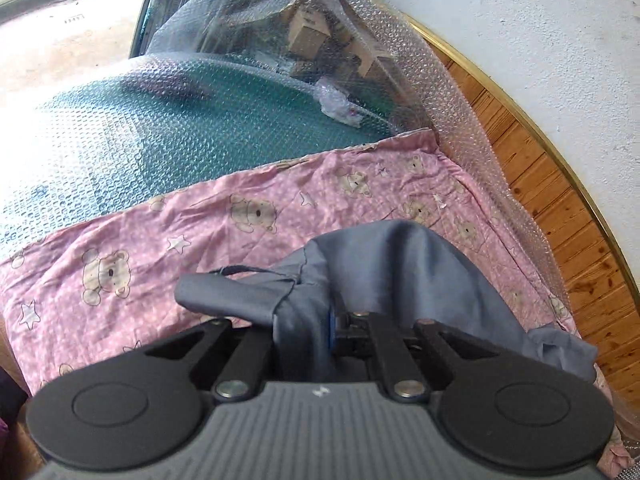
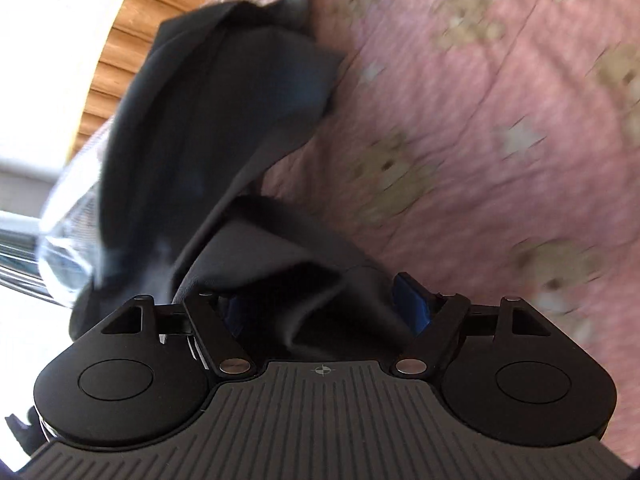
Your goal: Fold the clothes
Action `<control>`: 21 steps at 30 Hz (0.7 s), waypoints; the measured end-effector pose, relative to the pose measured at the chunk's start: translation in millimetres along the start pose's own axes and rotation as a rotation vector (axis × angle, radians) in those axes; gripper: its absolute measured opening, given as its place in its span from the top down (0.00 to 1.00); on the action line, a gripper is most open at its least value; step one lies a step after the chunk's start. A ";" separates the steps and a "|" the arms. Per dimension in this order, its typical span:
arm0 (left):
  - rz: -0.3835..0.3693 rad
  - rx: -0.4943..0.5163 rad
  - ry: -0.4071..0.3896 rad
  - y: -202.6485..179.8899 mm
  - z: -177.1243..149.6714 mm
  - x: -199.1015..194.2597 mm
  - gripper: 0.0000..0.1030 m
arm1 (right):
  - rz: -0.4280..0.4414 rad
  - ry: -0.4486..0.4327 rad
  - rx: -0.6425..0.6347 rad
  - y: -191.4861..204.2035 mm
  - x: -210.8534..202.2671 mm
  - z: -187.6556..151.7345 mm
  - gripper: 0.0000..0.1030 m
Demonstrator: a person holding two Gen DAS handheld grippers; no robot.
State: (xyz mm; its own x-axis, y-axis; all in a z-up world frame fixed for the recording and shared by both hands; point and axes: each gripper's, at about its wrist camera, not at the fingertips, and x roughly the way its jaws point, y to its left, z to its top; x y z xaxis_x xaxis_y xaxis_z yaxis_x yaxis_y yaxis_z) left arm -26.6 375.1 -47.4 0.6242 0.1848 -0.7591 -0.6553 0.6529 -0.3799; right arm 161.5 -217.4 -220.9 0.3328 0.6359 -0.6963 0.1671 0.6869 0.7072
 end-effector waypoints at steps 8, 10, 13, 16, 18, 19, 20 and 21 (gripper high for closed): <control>-0.075 -0.013 -0.163 -40.2 49.4 -22.9 0.95 | 0.121 -0.247 -0.023 33.0 -58.3 15.8 0.95; -0.102 -0.038 -0.213 -44.7 64.9 -37.0 0.95 | 0.123 -0.381 -0.075 46.6 -108.0 21.5 0.95; -0.077 -0.048 -0.270 -43.8 77.3 -48.0 0.95 | 0.129 -0.567 -0.120 56.5 -181.6 20.2 0.95; 0.039 -0.031 -0.255 -33.8 78.4 -31.7 0.95 | 0.056 -0.672 -0.165 57.9 -221.5 7.8 0.95; 0.133 -0.032 -0.202 -21.7 71.5 -11.1 0.95 | -0.046 -0.668 -0.156 51.1 -218.7 -1.5 0.95; 0.159 -0.040 -0.170 -14.8 66.7 -1.5 0.95 | -0.118 -0.661 -0.153 47.0 -212.8 -6.1 0.95; 0.171 -0.050 -0.135 -7.7 61.2 7.3 0.95 | -0.223 -0.646 -0.150 40.2 -201.4 -12.1 0.96; 0.178 -0.050 -0.099 -2.7 54.5 14.9 0.95 | -0.326 -0.632 -0.138 27.6 -190.2 -20.4 0.96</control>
State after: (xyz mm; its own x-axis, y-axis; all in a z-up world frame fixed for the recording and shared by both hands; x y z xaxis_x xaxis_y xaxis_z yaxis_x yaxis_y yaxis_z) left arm 7.6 416.2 -28.9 0.5339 0.3671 -0.7617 -0.7779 0.5664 -0.2723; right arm 83.9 -312.2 -71.4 0.7657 0.0949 -0.6362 0.2445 0.8718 0.4244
